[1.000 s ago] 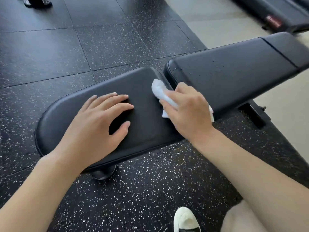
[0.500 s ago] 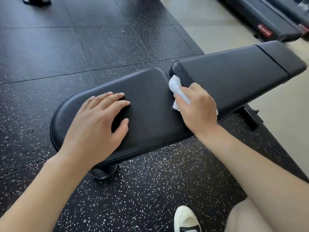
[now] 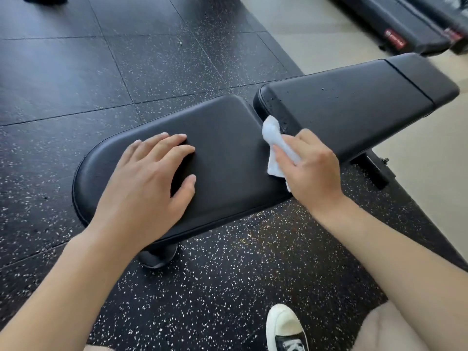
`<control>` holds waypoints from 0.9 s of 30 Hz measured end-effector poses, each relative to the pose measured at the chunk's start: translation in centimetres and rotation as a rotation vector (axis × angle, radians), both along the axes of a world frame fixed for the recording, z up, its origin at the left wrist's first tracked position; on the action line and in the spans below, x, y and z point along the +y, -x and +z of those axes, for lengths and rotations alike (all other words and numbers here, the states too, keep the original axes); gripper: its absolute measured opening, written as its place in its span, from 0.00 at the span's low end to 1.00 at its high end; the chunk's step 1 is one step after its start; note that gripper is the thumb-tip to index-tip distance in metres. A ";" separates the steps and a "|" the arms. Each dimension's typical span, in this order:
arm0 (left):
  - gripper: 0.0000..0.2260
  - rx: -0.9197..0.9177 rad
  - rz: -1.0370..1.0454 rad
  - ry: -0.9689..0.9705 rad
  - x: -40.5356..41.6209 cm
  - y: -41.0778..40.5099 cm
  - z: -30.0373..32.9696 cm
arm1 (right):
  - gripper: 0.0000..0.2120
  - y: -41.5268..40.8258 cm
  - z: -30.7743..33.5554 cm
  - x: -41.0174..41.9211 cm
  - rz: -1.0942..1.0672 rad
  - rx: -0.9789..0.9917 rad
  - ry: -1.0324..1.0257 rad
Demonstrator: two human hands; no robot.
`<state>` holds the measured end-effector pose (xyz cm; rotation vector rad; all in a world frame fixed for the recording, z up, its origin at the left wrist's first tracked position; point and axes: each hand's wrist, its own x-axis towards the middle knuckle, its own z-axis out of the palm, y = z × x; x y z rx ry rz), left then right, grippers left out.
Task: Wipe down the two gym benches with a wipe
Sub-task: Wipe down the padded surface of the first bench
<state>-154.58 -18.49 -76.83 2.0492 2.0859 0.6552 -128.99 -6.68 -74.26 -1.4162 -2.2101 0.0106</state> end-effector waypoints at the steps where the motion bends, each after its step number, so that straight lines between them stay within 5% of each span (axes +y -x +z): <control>1: 0.24 -0.001 0.001 0.000 0.0 0.0 0.0 | 0.05 0.1 0.1 -0.2 -0.005 0.007 0.011; 5: 0.23 0.000 0.007 -0.023 0.0 0.0 -0.3 | 0.20 4.2 -0.3 -5.9 0.336 -0.094 0.000; 8: 0.22 -0.025 0.008 -0.030 0.1 0.1 -0.3 | 0.12 5.6 -0.8 -7.8 0.478 -0.052 -0.053; 13: 0.23 -0.011 0.015 -0.002 0.0 -0.1 -0.1 | 0.04 4.5 0.6 -1.3 0.184 -0.038 0.010; 16: 0.23 0.005 0.025 0.006 -0.1 -0.4 -0.1 | 0.08 2.0 0.9 2.8 -0.010 -0.040 0.146; 22: 0.24 0.025 0.056 0.001 0.0 -0.8 0.1 | 0.10 1.1 -0.1 -0.1 0.172 -0.129 -0.016; 27: 0.22 0.009 0.066 -0.032 0.3 -0.8 0.4 | 0.13 3.8 -0.5 5.6 0.131 0.013 0.120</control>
